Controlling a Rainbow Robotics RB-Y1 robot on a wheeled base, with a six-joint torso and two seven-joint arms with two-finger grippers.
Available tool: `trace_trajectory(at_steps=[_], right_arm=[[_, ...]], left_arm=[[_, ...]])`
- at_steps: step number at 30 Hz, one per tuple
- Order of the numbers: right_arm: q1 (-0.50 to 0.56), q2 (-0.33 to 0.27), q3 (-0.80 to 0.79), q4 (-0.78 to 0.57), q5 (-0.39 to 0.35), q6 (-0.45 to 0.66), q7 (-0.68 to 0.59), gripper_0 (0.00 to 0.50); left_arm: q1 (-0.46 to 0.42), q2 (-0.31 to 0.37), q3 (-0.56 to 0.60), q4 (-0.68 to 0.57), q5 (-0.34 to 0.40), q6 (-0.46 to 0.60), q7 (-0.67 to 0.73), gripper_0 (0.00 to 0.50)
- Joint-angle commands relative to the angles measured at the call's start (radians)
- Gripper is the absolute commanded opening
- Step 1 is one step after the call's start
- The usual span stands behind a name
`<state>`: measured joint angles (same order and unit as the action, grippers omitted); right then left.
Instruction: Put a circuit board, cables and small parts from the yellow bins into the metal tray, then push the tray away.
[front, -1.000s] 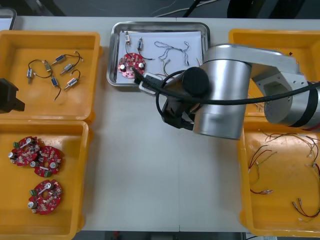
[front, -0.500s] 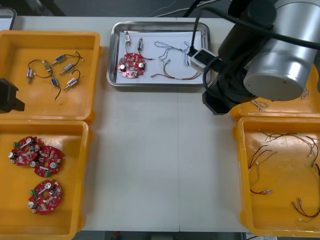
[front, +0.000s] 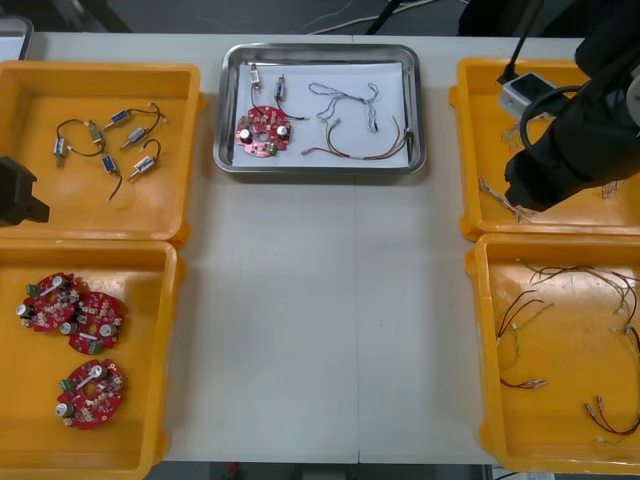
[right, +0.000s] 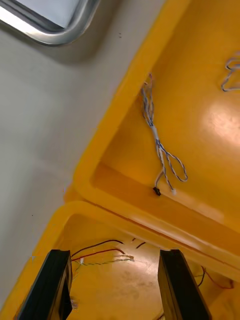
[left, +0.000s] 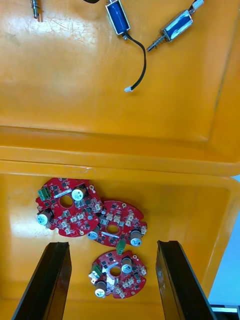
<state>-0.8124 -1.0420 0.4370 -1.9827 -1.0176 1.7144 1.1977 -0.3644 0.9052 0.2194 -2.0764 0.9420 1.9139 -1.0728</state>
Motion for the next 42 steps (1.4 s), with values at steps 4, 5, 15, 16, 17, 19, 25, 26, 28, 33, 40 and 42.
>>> trace_trajectory(at_steps=[4, 5, 15, 16, 17, 19, 25, 26, 28, 33, 40, 42], right_arm=[[0.055, -0.046, -0.182, 0.1, -0.01, 0.106, -0.035, 0.5], [0.062, -0.046, -0.208, 0.119, -0.01, 0.122, -0.032, 0.5], [0.167, -0.044, -0.393, 0.182, 0.031, 0.145, -0.013, 0.5], [0.179, -0.046, -0.403, 0.182, 0.04, 0.146, -0.013, 0.5], [0.19, -0.046, -0.417, 0.182, 0.051, 0.151, -0.013, 0.5], [0.208, -0.044, -0.435, 0.182, 0.06, 0.154, -0.02, 0.5], [0.239, -0.044, -0.474, 0.182, 0.06, 0.177, -0.013, 0.5], [0.24, -0.044, -0.474, 0.182, 0.059, 0.179, -0.013, 0.5], [0.245, -0.036, -0.477, 0.182, 0.053, 0.188, -0.013, 0.5], [0.274, 0.013, -0.523, 0.182, 0.056, 0.197, -0.013, 0.5], [0.311, 0.059, -0.537, 0.18, 0.106, 0.198, -0.004, 0.5], [0.32, 0.069, -0.537, 0.179, 0.123, 0.188, -0.003, 0.5]], left_arm=[[0.013, 0.028, 0.032, -0.028, -0.008, 0.006, -0.07, 0.5], [0.013, 0.028, 0.032, -0.028, -0.008, 0.006, -0.07, 0.5], [0.013, 0.028, 0.032, -0.028, -0.008, 0.006, -0.07, 0.5], [0.013, 0.028, 0.032, -0.028, -0.008, 0.006, -0.07, 0.5], [0.013, 0.028, 0.032, -0.028, -0.008, 0.006, -0.07, 0.5], [0.013, 0.028, 0.032, -0.028, -0.008, 0.006, -0.07, 0.5], [0.013, 0.028, 0.032, -0.028, -0.008, 0.006, -0.07, 0.5], [0.013, 0.028, 0.032, -0.028, -0.008, 0.006, -0.07, 0.5], [0.013, 0.028, 0.032, -0.028, -0.008, 0.006, -0.07, 0.5], [0.013, 0.028, 0.032, -0.028, -0.008, 0.006, -0.07, 0.5], [0.013, 0.028, 0.032, -0.028, -0.008, 0.006, -0.07, 0.5], [0.013, 0.028, 0.032, -0.028, -0.008, 0.006, -0.07, 0.5]])
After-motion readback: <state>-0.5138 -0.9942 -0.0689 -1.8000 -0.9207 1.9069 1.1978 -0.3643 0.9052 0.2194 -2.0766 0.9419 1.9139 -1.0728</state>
